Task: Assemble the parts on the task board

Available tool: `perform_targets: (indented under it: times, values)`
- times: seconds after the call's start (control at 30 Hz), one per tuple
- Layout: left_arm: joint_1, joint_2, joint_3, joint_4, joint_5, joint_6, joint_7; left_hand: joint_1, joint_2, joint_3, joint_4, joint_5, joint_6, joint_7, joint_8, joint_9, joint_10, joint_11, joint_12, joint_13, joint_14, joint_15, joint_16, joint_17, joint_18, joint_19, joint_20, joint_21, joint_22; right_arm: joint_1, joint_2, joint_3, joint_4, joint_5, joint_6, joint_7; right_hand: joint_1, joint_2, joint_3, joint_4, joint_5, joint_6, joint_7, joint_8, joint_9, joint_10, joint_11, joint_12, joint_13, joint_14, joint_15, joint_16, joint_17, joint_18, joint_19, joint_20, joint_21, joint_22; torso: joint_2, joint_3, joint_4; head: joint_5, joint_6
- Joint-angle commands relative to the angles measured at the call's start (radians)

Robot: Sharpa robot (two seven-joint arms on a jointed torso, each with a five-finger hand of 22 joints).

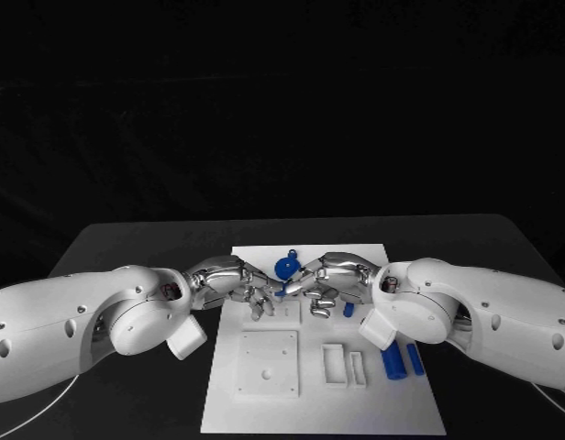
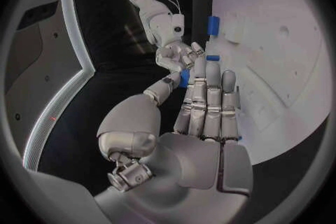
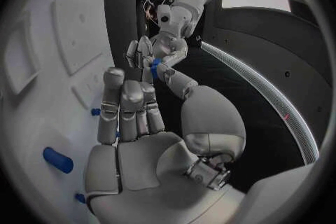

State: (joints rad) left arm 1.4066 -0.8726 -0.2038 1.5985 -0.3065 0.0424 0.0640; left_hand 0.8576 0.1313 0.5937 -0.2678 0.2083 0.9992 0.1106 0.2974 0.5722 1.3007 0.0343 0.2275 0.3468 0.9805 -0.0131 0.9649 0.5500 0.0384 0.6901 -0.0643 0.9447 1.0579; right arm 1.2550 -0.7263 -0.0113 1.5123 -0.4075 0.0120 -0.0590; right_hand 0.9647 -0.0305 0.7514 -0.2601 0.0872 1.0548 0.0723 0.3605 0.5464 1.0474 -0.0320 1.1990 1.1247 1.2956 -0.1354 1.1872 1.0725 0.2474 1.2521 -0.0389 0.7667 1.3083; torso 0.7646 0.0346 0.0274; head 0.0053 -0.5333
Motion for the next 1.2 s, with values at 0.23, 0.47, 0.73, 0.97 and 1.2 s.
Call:
perform_targets:
  times: [0.23, 0.47, 0.73, 0.97, 1.2]
  values:
    - [0.002, 0.006, 0.003, 0.008, 0.003, -0.047, 0.021, -0.047, 0.012, 0.007, -0.021, 0.083, 0.032, -0.016, 0.023, 0.018, 0.031, -0.008, 0.008, 0.015, 0.025, -0.011, 0.022, 0.01, 0.005, 0.022, -0.056, 0.023, 0.002, -0.002, 0.006, -0.004, -0.006, -0.009, -0.016, 0.005, -0.047, -0.017, -0.031, 0.017, 0.034, -0.019, 0.013, -0.013, 0.008, -0.019, 0.008, -0.026, -0.008, -0.007, 0.003, -0.012, 0.0, 0.014, -0.01, 0.003, 0.001, 0.018, 0.0, 0.0002, 0.0, 0.001, 0.002]
    - [0.002, 0.009, 0.003, 0.006, -0.01, -0.115, 0.017, -0.092, 0.006, 0.007, -0.027, 0.257, 0.068, -0.036, 0.057, 0.051, 0.072, -0.031, 0.041, 0.042, 0.057, -0.036, 0.066, 0.032, 0.009, 0.041, -0.076, 0.06, 0.014, -0.002, 0.006, -0.006, -0.012, 0.025, -0.085, 0.038, -0.122, -0.065, -0.213, -0.035, 0.028, -0.113, 0.049, -0.067, -0.007, -0.056, 0.04, -0.049, -0.022, -0.039, 0.036, -0.019, 0.004, 0.014, -0.046, 0.008, -0.008, 0.018, -0.001, 0.0, -0.0002, 0.001, 0.004]
    - [0.002, 0.012, 0.003, 0.005, -0.015, -0.137, 0.016, -0.117, -0.038, 0.117, -0.026, 0.244, 0.093, -0.05, 0.074, 0.085, 0.094, -0.045, 0.068, 0.065, 0.088, -0.057, 0.085, 0.034, 0.007, 0.057, -0.098, 0.087, 0.014, -0.002, 0.001, -0.006, -0.021, 0.03, -0.153, 0.059, -0.185, -0.067, -0.322, -0.026, 0.011, -0.176, 0.07, -0.107, -0.027, -0.074, 0.062, -0.046, -0.026, -0.056, 0.055, -0.022, 0.003, 0.014, -0.065, 0.012, -0.024, 0.012, -0.001, 0.0007, 0.0008, 0.003, 0.007]
    - [0.002, 0.014, 0.003, -0.001, -0.062, -0.145, 0.005, -0.116, -0.048, 0.128, -0.026, 0.251, 0.101, -0.053, 0.077, 0.094, 0.102, -0.05, 0.075, 0.071, 0.098, -0.063, 0.092, 0.035, 0.008, 0.062, -0.105, 0.097, 0.015, 0.013, -0.018, -0.005, -0.028, 0.051, -0.202, 0.11, -0.21, -0.058, -0.355, -0.023, 0.051, -0.189, 0.077, -0.119, -0.036, -0.092, 0.068, -0.051, -0.038, -0.073, 0.061, -0.038, -0.007, 0.014, -0.082, 0.018, -0.046, 0.005, -0.003, 0.0022, -0.0012, 0.008, 0.008]
    - [0.007, 0.012, 0.004, -0.005, -0.177, -0.15, -0.065, -0.113, -0.061, 0.133, -0.026, 0.255, 0.107, -0.056, 0.08, 0.101, 0.108, -0.053, 0.081, 0.076, 0.106, -0.068, 0.097, 0.036, 0.008, 0.065, -0.109, 0.103, 0.014, 0.059, -0.036, -0.005, -0.039, 0.091, -0.219, 0.148, -0.225, -0.044, -0.368, -0.024, 0.094, -0.189, 0.078, -0.121, -0.041, -0.107, 0.069, -0.078, -0.072, -0.102, 0.065, -0.082, -0.04, 0.014, -0.12, 0.039, -0.086, -0.007, -0.01, 0.0031, -0.003, 0.007, 0.006]
